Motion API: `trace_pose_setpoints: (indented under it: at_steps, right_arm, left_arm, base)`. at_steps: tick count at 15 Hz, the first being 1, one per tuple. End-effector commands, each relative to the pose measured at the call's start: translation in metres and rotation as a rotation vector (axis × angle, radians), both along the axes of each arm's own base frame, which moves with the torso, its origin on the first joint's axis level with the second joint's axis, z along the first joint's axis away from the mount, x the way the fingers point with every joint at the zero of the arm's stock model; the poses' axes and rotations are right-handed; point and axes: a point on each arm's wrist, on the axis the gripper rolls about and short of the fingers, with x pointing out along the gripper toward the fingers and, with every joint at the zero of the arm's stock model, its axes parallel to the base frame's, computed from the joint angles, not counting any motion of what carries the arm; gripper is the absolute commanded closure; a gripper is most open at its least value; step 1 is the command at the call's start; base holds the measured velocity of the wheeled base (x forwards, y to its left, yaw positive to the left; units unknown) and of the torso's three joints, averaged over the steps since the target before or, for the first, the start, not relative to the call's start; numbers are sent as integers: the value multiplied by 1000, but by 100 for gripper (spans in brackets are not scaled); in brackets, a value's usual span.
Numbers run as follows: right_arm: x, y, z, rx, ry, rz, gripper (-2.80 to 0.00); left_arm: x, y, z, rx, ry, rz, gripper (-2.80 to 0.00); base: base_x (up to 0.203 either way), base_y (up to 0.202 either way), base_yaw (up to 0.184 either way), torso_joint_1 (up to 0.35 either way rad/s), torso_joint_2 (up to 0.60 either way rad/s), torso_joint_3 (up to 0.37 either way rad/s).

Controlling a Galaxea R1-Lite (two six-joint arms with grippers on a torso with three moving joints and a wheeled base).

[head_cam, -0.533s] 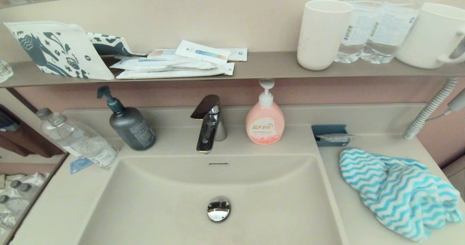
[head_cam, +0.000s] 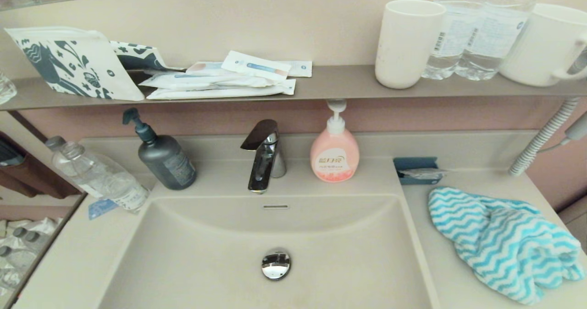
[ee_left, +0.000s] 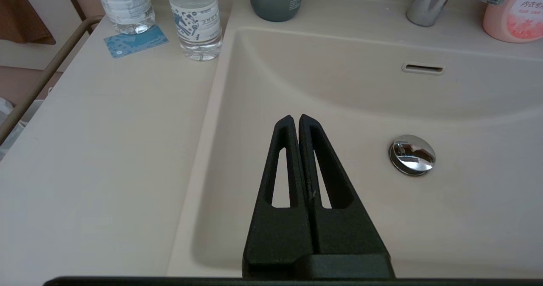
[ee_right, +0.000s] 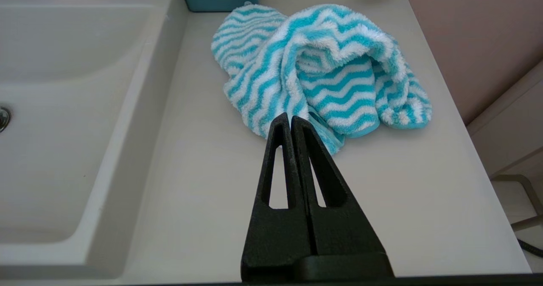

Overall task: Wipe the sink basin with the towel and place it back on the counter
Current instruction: Turn on the faucet

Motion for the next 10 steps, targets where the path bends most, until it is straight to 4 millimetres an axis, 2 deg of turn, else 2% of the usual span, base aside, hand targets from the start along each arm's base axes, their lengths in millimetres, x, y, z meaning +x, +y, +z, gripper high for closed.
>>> trace_pose_setpoints:
  at_steps: [1, 10]
  right_arm:
    - [0, 0, 0, -1, 1, 0, 0]
    - [0, 0, 0, -1, 1, 1, 0]
  left_arm:
    - [0, 0, 0, -1, 1, 1, 0]
    - [0, 0, 0, -1, 1, 1, 0]
  base:
    - [0, 0, 0, 0, 0, 0]
    - [0, 0, 0, 0, 0, 0]
